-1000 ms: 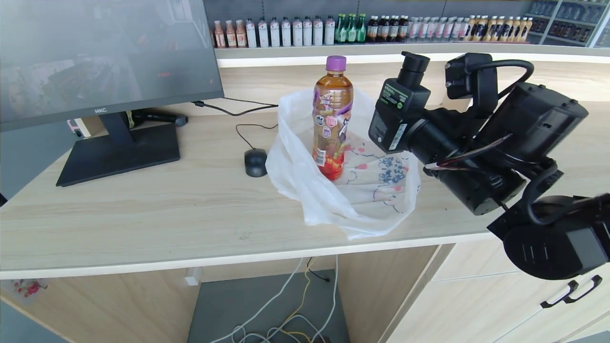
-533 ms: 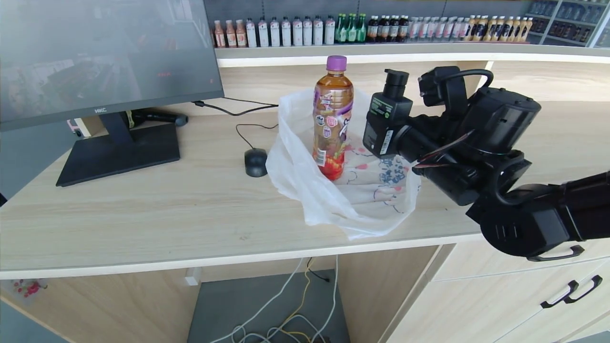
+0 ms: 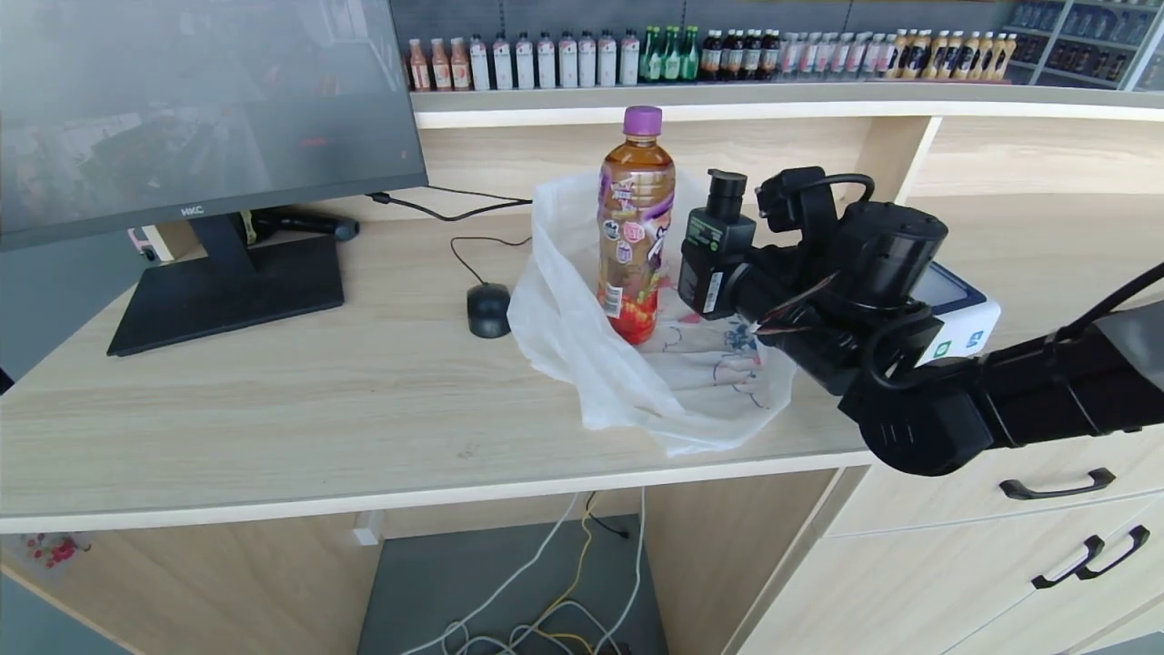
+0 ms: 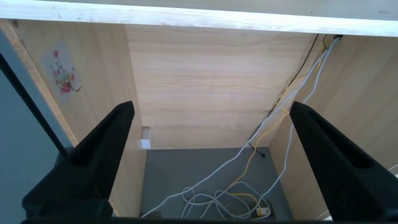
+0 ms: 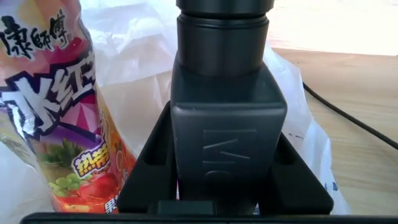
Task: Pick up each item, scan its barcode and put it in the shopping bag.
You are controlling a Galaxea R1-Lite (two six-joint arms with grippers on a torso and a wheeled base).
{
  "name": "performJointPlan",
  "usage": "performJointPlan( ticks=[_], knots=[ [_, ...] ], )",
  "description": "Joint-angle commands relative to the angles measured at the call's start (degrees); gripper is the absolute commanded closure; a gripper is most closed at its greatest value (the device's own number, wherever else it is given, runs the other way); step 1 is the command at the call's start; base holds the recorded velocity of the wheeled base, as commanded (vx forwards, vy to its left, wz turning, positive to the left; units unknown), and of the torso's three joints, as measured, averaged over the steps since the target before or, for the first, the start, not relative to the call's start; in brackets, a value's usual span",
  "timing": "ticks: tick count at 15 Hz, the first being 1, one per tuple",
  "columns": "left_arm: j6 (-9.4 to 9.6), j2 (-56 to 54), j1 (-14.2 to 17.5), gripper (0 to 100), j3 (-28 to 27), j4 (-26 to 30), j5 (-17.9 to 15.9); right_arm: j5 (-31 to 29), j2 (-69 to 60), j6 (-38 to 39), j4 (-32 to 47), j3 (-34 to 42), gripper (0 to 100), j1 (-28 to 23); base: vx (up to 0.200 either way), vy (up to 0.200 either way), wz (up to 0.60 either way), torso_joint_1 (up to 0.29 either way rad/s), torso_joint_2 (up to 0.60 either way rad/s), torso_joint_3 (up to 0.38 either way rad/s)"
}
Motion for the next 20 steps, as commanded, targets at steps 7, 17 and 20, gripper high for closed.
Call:
performJointPlan(
  ticks=[7,17,20],
  knots=[
    [-0.01,0.0,0.0,0,0.0,0.0,0.0,0.0,2.6,-0.2,-0.3,-0.7,100,-1.9,0.000,0.000,0.00,0.000,0.00,0.000],
    [-0.01,0.0,0.0,0,0.0,0.0,0.0,-0.1,2.6,-0.7,-0.4,-0.2,100,-0.9,0.000,0.000,0.00,0.000,0.00,0.000],
    [-0.01,0.0,0.0,0,0.0,0.0,0.0,-0.1,2.8,-0.7,-0.4,0.5,100,-0.8,0.000,0.000,0.00,0.000,0.00,0.000]
  ],
)
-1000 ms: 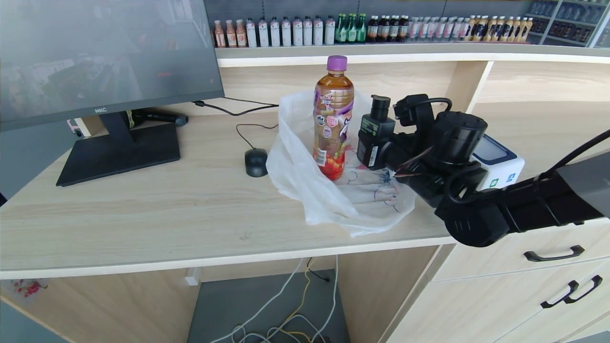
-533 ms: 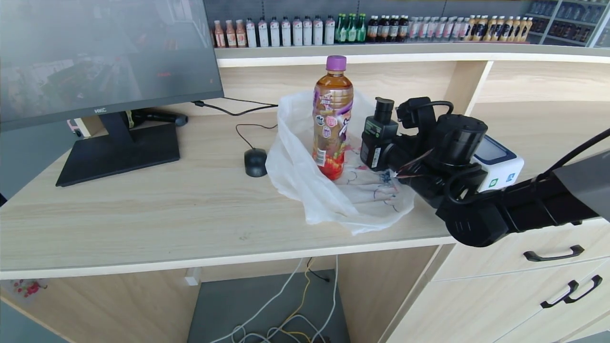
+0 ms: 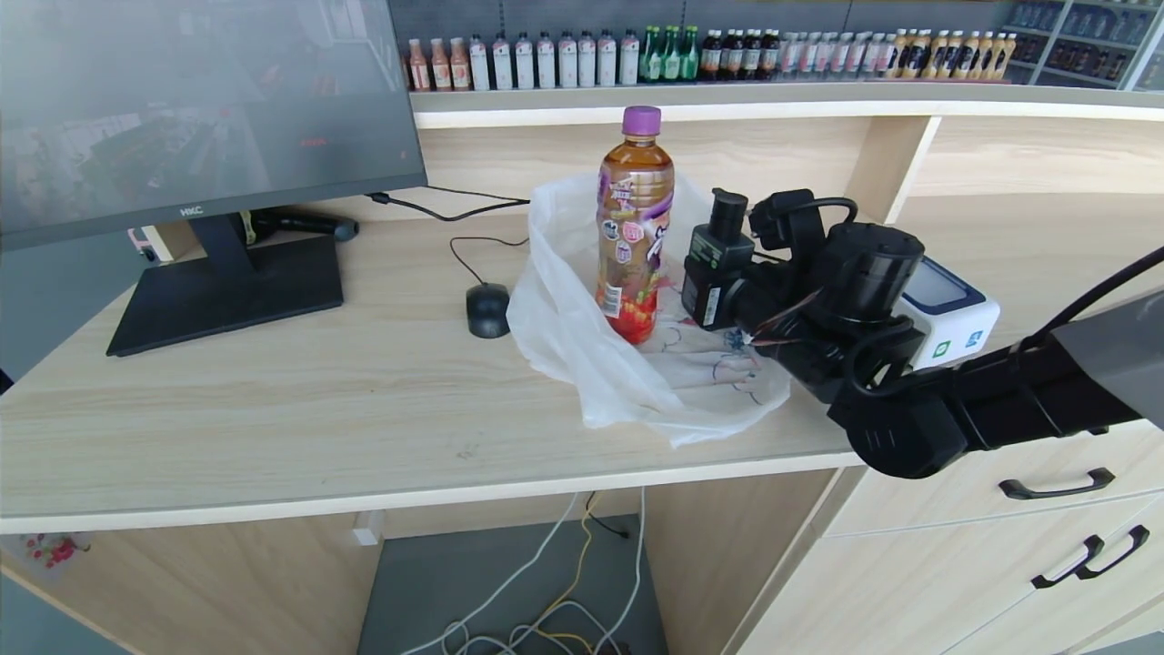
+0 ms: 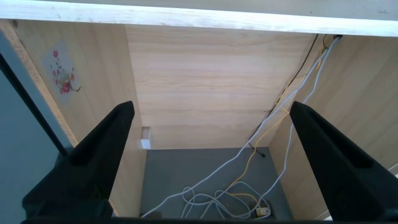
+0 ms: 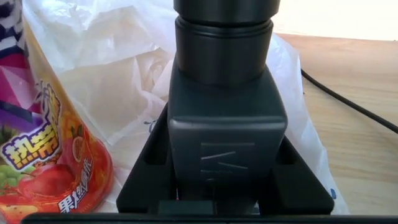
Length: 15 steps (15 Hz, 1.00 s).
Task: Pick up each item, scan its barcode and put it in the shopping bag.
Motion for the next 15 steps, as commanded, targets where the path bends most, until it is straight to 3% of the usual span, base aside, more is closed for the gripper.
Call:
performJointPlan(
  ticks=[1,11,12,15],
  knots=[
    [0.02,0.0,0.0,0,0.0,0.0,0.0,0.0,-0.1,0.1,0.1,0.5,100,0.1,0.000,0.000,0.00,0.000,0.00,0.000],
    [0.02,0.0,0.0,0,0.0,0.0,0.0,0.0,-0.3,0.0,-0.7,1.6,100,0.1,0.000,0.000,0.00,0.000,0.00,0.000],
    [0.02,0.0,0.0,0,0.0,0.0,0.0,0.0,-0.4,0.1,-0.7,1.8,0,0.1,0.000,0.000,0.00,0.000,0.00,0.000],
    [0.02,0.0,0.0,0,0.0,0.0,0.0,-0.1,-0.4,0.2,-0.7,1.7,0,0.0,0.000,0.000,0.00,0.000,0.00,0.000]
  ],
)
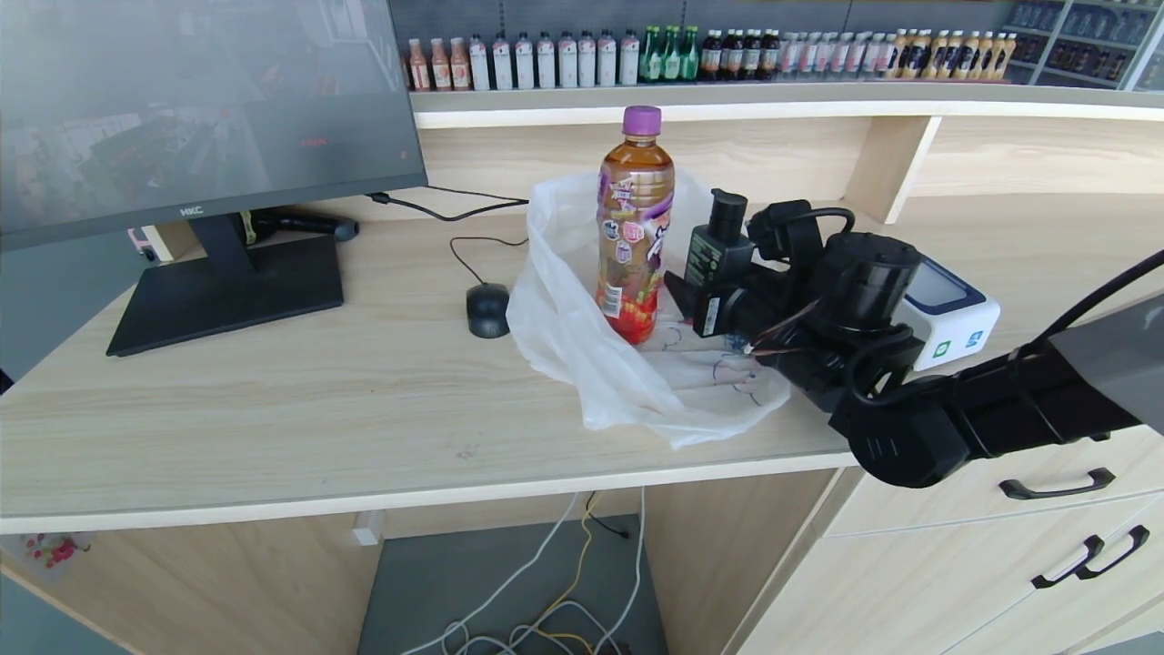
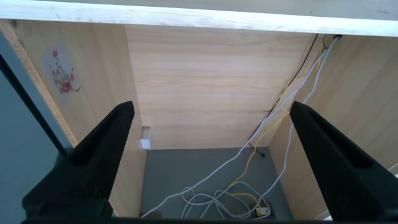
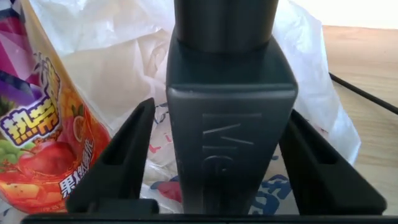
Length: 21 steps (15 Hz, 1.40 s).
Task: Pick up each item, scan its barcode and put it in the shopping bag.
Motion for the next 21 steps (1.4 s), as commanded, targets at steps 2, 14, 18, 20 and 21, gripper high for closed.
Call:
performJointPlan(
  ticks=[2,14,18,20,21],
  knots=[
    [0.02,0.0,0.0,0,0.0,0.0,0.0,-0.2,-0.2,0.2,-1.6,-0.1,0,0.0,0.000,0.000,0.00,0.000,0.00,0.000],
    [0.02,0.0,0.0,0,0.0,0.0,0.0,0.1,-7.5,0.1,-6.2,8.6,0,0.0,0.000,0.000,0.00,0.000,0.00,0.000],
    [0.02,0.0,0.0,0,0.0,0.0,0.0,0.1,-18.0,0.2,-10.2,20.2,0,0.1,0.000,0.000,0.00,0.000,0.00,0.000],
    [0.02,0.0,0.0,0,0.0,0.0,0.0,0.1,-27.6,0.8,-12.6,31.0,0,0.1,0.000,0.000,0.00,0.000,0.00,0.000],
    [0.02,0.0,0.0,0,0.0,0.0,0.0,-0.2,-32.2,2.2,-13.0,36.2,0,0.1,0.000,0.000,0.00,0.000,0.00,0.000]
  ],
)
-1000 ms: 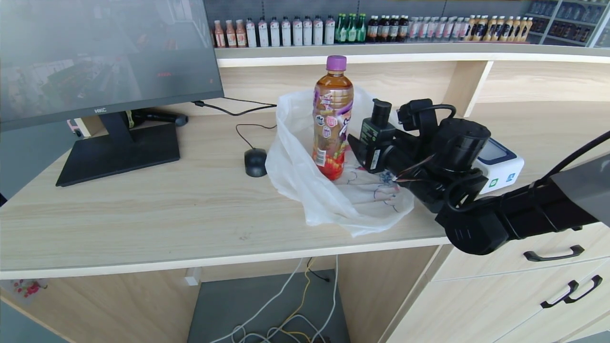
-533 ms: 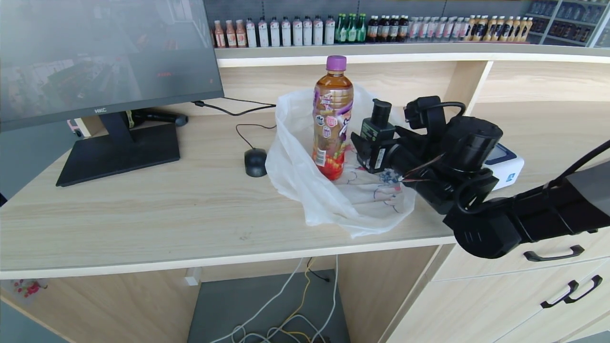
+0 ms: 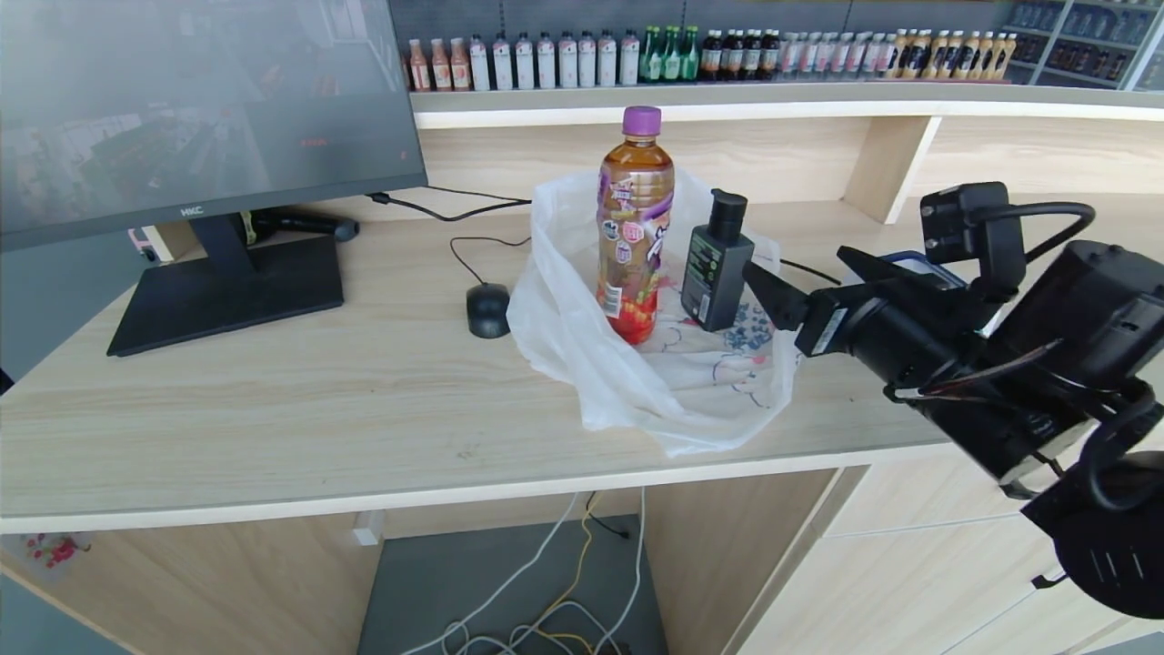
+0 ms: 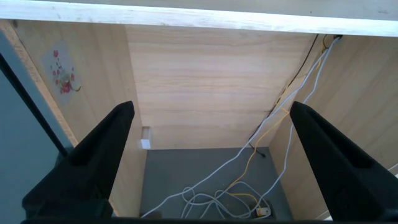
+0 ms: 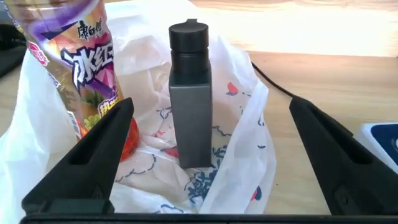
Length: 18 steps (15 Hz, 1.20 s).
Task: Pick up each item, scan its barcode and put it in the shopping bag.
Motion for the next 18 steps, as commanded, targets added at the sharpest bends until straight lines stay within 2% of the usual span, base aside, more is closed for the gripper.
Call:
performJointPlan(
  ticks=[1,7,9,11,14,15,16,18],
  knots=[
    [-0.01,0.0,0.0,0,0.0,0.0,0.0,-0.3,-14.6,1.9,-1.3,13.6,0,0.0,0.000,0.000,0.00,0.000,0.00,0.000],
    [-0.01,0.0,0.0,0,0.0,0.0,0.0,-3.1,-35.5,2.4,-1.0,34.7,0,-0.3,0.000,0.000,0.00,0.000,0.00,0.000],
    [0.08,0.0,0.0,0,0.0,0.0,0.0,-3.5,-40.3,3.7,1.9,38.3,0,-0.3,0.000,0.000,0.00,0.000,0.00,0.000],
    [0.08,0.0,0.0,0,0.0,0.0,0.0,-6.1,-48.1,5.7,14.4,38.2,0,-0.2,0.000,0.000,0.00,0.000,0.00,0.000],
    [-0.09,0.0,0.0,0,0.0,0.0,0.0,-5.9,-63.6,7.9,39.0,38.1,0,0.5,0.000,0.000,0.00,0.000,0.00,0.000],
    [-0.18,0.0,0.0,0,0.0,0.0,0.0,-5.9,-67.0,8.2,44.0,38.1,0,0.9,0.000,0.000,0.00,0.000,0.00,0.000],
    [-0.09,0.0,0.0,0,0.0,0.0,0.0,-5.9,-74.6,7.8,53.9,38.1,0,1.2,0.000,0.000,0.00,0.000,0.00,0.000],
    [-0.09,0.0,0.0,0,0.0,0.0,0.0,-5.8,-84.0,6.5,64.7,38.1,0,1.2,0.000,0.000,0.00,0.000,0.00,0.000]
  ],
)
